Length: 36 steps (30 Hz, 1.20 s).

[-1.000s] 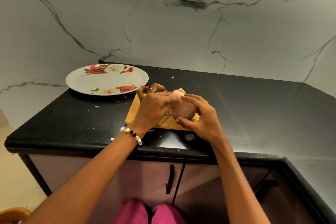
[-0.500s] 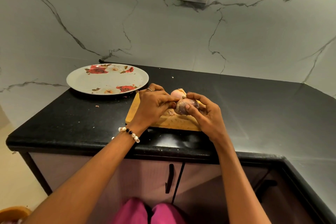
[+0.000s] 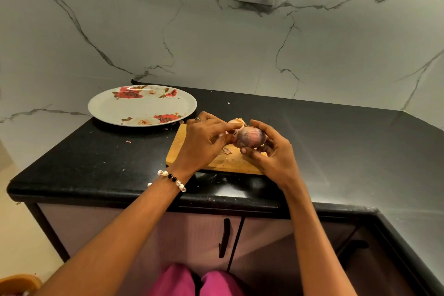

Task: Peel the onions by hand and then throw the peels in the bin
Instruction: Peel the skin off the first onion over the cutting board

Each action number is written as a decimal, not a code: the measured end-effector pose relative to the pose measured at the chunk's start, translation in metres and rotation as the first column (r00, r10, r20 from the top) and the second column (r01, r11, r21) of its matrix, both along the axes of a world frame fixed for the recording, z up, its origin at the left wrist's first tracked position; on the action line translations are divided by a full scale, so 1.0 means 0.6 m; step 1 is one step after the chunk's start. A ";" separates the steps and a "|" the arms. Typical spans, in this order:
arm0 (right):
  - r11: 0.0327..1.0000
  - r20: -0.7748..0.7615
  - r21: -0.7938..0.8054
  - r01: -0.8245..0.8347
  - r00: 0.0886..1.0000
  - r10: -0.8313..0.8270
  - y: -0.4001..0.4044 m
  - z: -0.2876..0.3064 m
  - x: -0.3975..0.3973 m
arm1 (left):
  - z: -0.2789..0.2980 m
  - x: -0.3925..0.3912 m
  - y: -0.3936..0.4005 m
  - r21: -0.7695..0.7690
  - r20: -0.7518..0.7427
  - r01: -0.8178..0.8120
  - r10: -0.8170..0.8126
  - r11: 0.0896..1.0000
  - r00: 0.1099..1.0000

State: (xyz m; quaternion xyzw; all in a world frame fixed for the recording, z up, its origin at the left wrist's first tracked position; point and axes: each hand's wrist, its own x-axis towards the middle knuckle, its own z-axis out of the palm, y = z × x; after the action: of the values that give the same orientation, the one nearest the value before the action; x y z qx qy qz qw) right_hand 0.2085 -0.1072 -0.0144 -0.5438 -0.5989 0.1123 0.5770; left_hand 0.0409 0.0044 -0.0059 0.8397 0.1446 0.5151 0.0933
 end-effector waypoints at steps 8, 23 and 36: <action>0.994 0.136 0.043 0.097 0.985 -0.102 -0.006 0.013 -0.017 | 0.004 -0.002 -0.008 0.003 -0.029 0.054 -0.054 0.999 0.998; 0.986 0.189 0.062 0.157 0.968 -0.166 -0.004 0.012 -0.020 | 0.011 -0.009 -0.017 -0.131 0.009 0.070 -0.069 0.989 0.998; 0.993 0.166 0.056 0.108 0.979 -0.116 -0.002 0.011 -0.020 | 0.011 -0.006 -0.016 -0.133 0.020 -0.031 0.034 0.991 0.999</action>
State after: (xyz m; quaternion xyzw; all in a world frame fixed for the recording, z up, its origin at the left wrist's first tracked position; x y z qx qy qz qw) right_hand 0.1965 -0.1086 -0.0080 -0.5705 -0.6167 0.0189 0.5421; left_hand 0.0373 -0.0050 0.0007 0.8234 0.1909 0.5151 0.1421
